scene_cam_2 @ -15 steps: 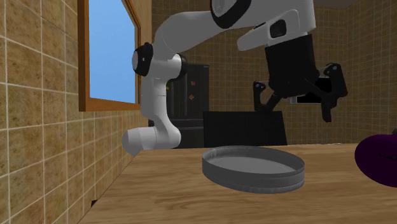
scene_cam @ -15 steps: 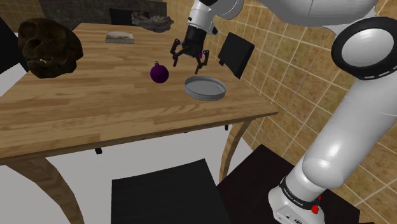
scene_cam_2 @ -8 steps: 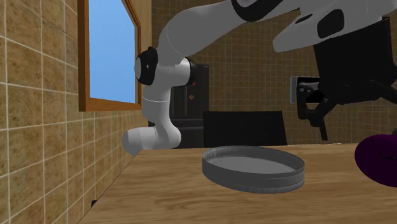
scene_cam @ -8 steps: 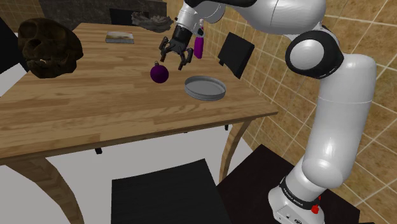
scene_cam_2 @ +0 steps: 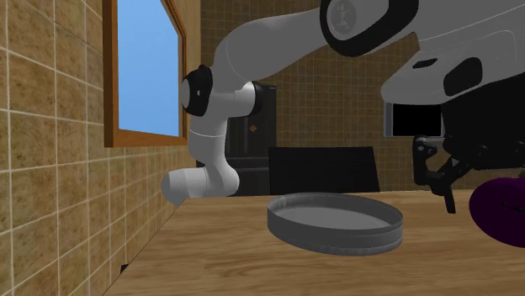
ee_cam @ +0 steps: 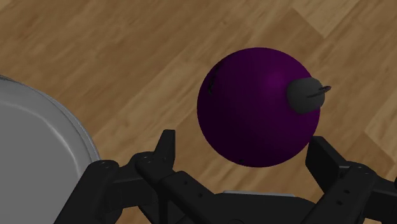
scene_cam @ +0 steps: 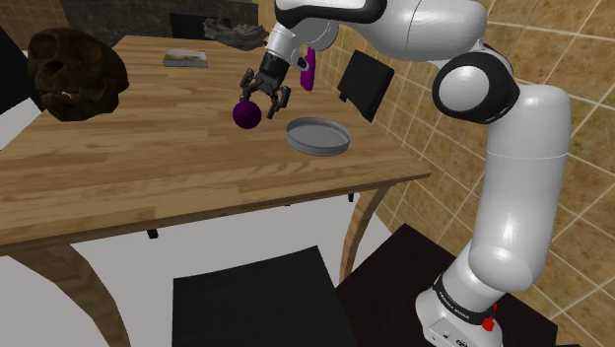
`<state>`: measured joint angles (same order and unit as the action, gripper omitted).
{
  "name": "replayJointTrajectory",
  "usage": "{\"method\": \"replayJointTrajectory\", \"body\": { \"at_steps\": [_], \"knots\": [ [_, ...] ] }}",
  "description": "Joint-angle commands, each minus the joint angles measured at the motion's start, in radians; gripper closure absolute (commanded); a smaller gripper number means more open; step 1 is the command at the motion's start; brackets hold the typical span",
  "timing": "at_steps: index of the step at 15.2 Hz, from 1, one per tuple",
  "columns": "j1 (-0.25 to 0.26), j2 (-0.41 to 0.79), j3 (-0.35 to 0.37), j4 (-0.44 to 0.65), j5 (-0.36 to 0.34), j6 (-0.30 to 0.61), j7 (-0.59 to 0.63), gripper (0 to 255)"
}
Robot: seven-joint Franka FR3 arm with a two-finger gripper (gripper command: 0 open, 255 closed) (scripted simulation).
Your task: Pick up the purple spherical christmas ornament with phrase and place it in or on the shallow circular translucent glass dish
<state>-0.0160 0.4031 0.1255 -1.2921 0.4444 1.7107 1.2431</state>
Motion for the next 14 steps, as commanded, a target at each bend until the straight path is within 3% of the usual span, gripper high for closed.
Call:
{"method": "replayJointTrajectory", "body": {
  "at_steps": [1,8,9,14],
  "knots": [
    [0.005,-0.002,0.002,-0.025,0.001,0.023,-0.003,0],
    [0.005,-0.002,0.002,-0.025,0.001,0.023,-0.003,0],
    [0.005,-0.002,0.002,-0.025,0.001,0.023,-0.003,255],
    [0.005,-0.003,0.001,-0.027,0.001,0.024,-0.004,255]
  ]
}}
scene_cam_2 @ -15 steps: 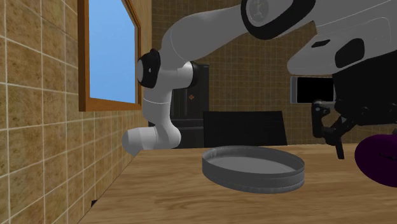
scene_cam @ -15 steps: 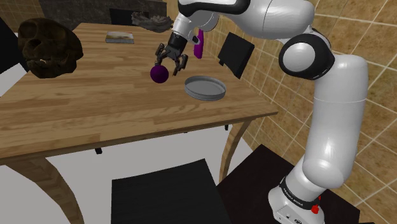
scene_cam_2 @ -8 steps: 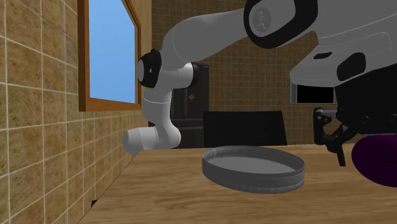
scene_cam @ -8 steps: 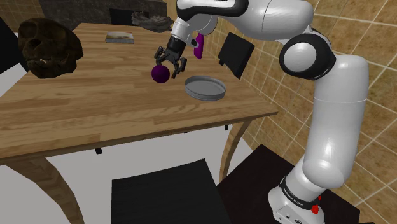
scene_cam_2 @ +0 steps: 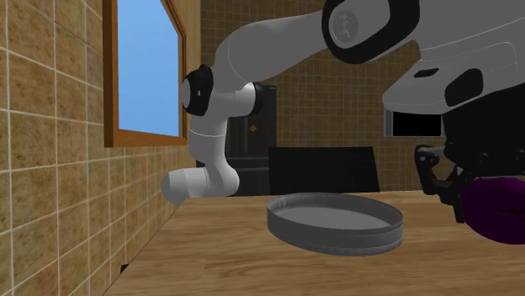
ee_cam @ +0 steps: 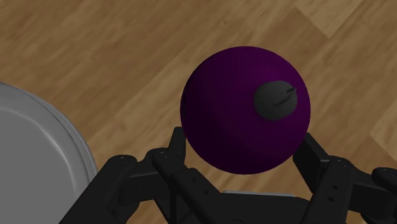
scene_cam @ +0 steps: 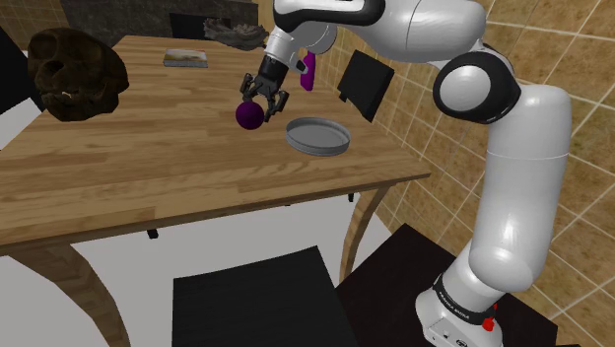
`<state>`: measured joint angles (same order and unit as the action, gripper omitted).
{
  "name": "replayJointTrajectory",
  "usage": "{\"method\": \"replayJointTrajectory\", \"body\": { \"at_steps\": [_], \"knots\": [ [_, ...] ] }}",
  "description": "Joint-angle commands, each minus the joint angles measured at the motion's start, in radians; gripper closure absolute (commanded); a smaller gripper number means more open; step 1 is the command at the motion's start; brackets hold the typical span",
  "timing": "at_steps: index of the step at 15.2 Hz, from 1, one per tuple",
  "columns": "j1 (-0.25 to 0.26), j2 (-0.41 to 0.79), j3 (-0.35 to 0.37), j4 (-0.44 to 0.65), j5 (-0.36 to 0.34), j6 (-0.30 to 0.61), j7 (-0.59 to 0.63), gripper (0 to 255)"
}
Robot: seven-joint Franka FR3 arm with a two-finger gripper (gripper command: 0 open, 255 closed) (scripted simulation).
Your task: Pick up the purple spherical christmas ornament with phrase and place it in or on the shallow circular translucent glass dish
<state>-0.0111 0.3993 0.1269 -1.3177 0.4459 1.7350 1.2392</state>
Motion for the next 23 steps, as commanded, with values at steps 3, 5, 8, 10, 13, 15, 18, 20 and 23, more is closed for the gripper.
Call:
{"method": "replayJointTrajectory", "body": {
  "at_steps": [3,5,8,10,13,15,18,20,23],
  "knots": [
    [0.0,0.0,0.0,-0.002,0.0,-0.001,0.0,255],
    [0.0,0.003,0.0,0.016,-0.002,-0.013,0.006,255],
    [0.0,0.01,0.0,0.064,-0.005,-0.052,0.024,255],
    [-0.001,0.016,0.001,0.099,-0.007,-0.078,0.036,255],
    [-0.001,0.028,0.002,0.157,-0.01,-0.119,0.055,255],
    [-0.001,0.039,0.002,0.199,-0.012,-0.148,0.069,255],
    [-0.001,0.059,0.004,0.27,-0.015,-0.194,0.09,255],
    [-0.001,0.076,0.005,0.323,-0.017,-0.227,0.106,255],
    [0.001,0.11,0.008,0.416,-0.02,-0.281,0.131,255]
  ]
}}
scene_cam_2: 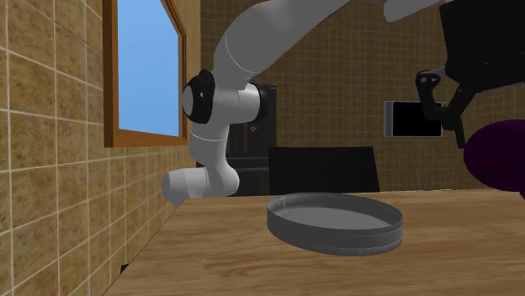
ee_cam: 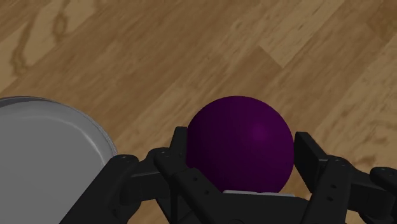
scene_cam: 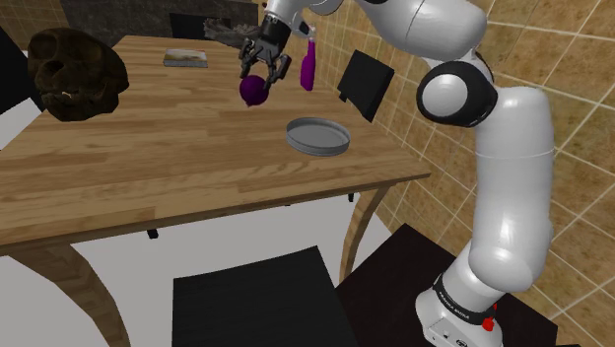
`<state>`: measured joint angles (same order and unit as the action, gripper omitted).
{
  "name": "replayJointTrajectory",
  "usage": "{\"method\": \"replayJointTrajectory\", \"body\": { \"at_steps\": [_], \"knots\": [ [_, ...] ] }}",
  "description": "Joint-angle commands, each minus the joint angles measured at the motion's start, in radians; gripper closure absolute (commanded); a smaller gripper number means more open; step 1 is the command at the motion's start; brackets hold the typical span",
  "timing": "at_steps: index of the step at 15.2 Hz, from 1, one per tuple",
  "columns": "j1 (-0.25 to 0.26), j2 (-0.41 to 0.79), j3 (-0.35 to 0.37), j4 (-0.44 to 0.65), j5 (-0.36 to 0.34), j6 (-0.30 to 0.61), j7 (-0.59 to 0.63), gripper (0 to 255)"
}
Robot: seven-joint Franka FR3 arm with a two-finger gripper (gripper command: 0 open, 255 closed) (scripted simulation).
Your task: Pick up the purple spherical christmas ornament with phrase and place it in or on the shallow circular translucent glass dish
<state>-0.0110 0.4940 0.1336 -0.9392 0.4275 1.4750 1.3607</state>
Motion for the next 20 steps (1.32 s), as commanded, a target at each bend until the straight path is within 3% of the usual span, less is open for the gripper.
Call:
{"method": "replayJointTrajectory", "body": {
  "at_steps": [1,5,10,15,20],
  "knots": [
    [-0.015,-0.05,-0.003,-0.064,0.008,0.007,-0.019,255],
    [-0.068,-0.243,-0.023,-0.349,0.035,0.062,-0.113,255],
    [-0.122,-0.424,-0.058,-0.591,0.055,0.077,-0.218,255],
    [-0.169,-0.572,-0.105,-0.77,0.055,0.061,-0.315,255],
    [-0.171,-0.59,-0.107,-0.843,0.055,0.107,-0.344,255]
  ]
}}
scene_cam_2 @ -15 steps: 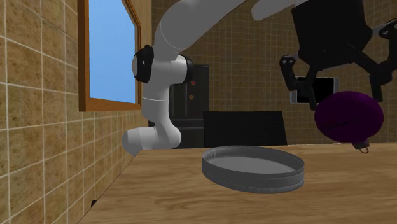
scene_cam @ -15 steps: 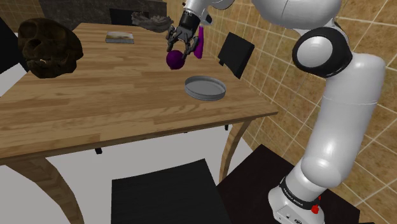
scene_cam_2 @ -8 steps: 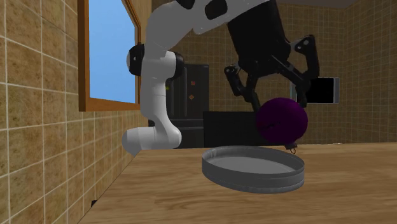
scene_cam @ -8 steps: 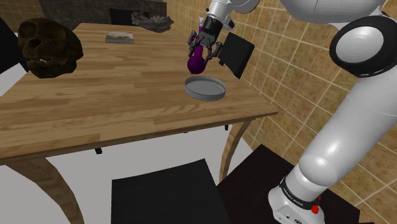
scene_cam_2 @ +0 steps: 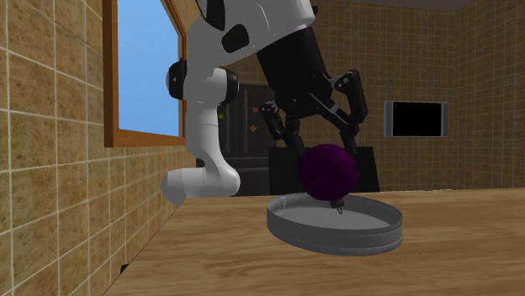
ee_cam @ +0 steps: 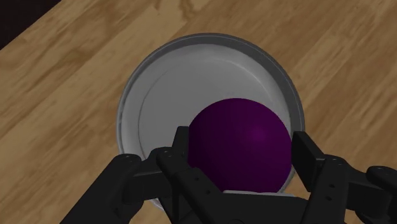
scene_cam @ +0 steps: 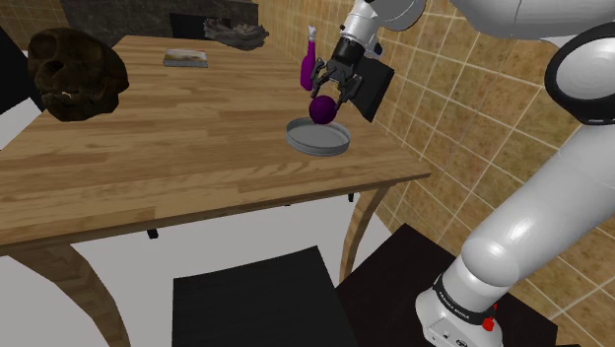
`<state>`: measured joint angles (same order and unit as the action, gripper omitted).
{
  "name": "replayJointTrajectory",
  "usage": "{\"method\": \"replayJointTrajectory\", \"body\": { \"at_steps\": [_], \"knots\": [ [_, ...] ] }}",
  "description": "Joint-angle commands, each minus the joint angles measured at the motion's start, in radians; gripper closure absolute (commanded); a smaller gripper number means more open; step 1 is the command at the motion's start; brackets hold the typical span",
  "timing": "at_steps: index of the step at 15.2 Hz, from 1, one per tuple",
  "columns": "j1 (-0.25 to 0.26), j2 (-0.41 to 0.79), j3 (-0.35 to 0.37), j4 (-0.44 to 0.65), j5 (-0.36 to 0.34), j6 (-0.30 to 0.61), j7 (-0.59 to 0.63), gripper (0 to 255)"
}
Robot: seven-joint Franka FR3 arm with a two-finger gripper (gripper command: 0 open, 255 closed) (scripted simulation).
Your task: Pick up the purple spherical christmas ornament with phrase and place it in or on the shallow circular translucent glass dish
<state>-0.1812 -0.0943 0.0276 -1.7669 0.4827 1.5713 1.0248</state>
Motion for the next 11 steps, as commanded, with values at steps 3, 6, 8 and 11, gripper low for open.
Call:
{"method": "replayJointTrajectory", "body": {
  "at_steps": [3,6,8,11],
  "knots": [
    [0.0,-0.005,0.001,-0.058,0.001,0.047,-0.024,255],
    [0.001,-0.007,0.003,-0.098,0.003,0.083,-0.04,255],
    [0.001,-0.007,0.003,-0.109,0.003,0.092,-0.044,255],
    [0.001,-0.007,0.003,-0.109,0.003,0.092,-0.044,255]
  ]
}}
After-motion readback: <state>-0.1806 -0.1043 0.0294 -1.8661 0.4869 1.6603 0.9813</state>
